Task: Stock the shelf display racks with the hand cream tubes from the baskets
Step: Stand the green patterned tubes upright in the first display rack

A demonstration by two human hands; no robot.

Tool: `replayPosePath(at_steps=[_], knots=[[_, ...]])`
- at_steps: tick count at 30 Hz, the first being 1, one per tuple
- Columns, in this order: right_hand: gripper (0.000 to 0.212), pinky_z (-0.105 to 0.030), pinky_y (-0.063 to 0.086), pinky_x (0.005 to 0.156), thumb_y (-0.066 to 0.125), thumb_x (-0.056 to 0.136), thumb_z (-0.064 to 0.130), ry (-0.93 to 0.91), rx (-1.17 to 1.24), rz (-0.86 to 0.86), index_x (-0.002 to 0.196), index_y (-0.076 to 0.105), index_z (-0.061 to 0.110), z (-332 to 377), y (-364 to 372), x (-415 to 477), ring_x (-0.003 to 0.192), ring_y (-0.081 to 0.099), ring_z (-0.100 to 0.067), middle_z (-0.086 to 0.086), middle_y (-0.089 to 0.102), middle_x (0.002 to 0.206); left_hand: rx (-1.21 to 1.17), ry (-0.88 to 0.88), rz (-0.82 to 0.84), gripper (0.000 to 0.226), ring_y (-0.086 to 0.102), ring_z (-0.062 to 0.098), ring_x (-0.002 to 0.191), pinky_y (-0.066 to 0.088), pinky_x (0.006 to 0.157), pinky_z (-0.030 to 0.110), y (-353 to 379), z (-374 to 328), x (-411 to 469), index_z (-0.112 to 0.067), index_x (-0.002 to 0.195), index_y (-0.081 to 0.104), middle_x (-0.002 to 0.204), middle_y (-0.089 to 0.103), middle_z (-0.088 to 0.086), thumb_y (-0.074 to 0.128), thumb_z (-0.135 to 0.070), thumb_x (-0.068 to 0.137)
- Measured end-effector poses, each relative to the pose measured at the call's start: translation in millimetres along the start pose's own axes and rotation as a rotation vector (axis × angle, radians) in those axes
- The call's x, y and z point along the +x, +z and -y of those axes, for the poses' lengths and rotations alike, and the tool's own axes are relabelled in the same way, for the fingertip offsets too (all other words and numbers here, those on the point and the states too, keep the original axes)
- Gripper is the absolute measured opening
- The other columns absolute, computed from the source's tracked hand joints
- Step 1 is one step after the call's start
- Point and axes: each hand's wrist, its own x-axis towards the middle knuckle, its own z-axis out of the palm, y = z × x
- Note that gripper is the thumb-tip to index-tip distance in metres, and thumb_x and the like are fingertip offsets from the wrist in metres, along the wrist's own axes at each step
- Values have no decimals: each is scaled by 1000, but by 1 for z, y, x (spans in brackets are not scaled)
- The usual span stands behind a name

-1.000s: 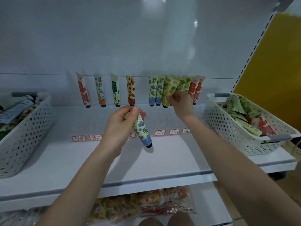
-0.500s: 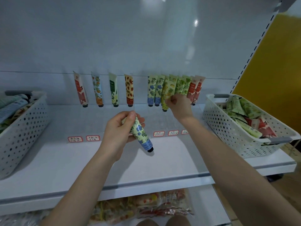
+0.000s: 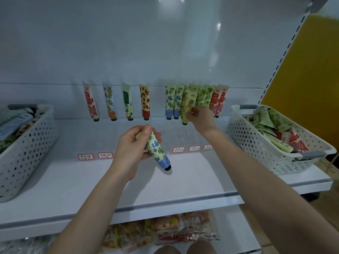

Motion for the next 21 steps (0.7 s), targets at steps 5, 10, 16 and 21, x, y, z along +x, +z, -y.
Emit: replayPosePath(at_steps=[5, 10, 16, 21], knots=[[25, -19, 24, 45, 55, 92, 15, 8, -69, 13, 70, 48, 4, -2, 1, 2, 51, 35, -6, 1, 40, 57, -5, 12, -1, 20, 69, 4, 68, 57, 59, 23, 2, -4, -3, -12, 85, 60, 82, 70, -3, 46, -22, 96], [44, -27, 22, 46, 55, 91, 13, 6, -93, 19, 54, 31, 16, -2, 1, 5, 49, 30, -8, 2, 35, 53, 1, 17, -2, 20, 70, 6, 72, 58, 61, 23, 0, -4, -2, -12, 86, 60, 84, 71, -2, 47, -23, 96], [46, -23, 21, 45, 55, 92, 12, -7, -104, 15, 54, 30, 15, -3, 3, 6, 49, 29, -9, 1, 34, 53, 8, 13, -1, 20, 70, 6, 73, 58, 62, 25, 1, -4, -1, -12, 86, 61, 85, 72, -2, 47, -23, 96], [47, -21, 20, 44, 54, 92, 10, -24, -143, 14, 53, 28, 15, 0, 2, 5, 49, 27, -8, 1, 31, 52, 7, 12, -2, 21, 69, 6, 71, 58, 62, 26, 2, -5, 0, -12, 86, 60, 83, 71, -2, 47, -23, 96]])
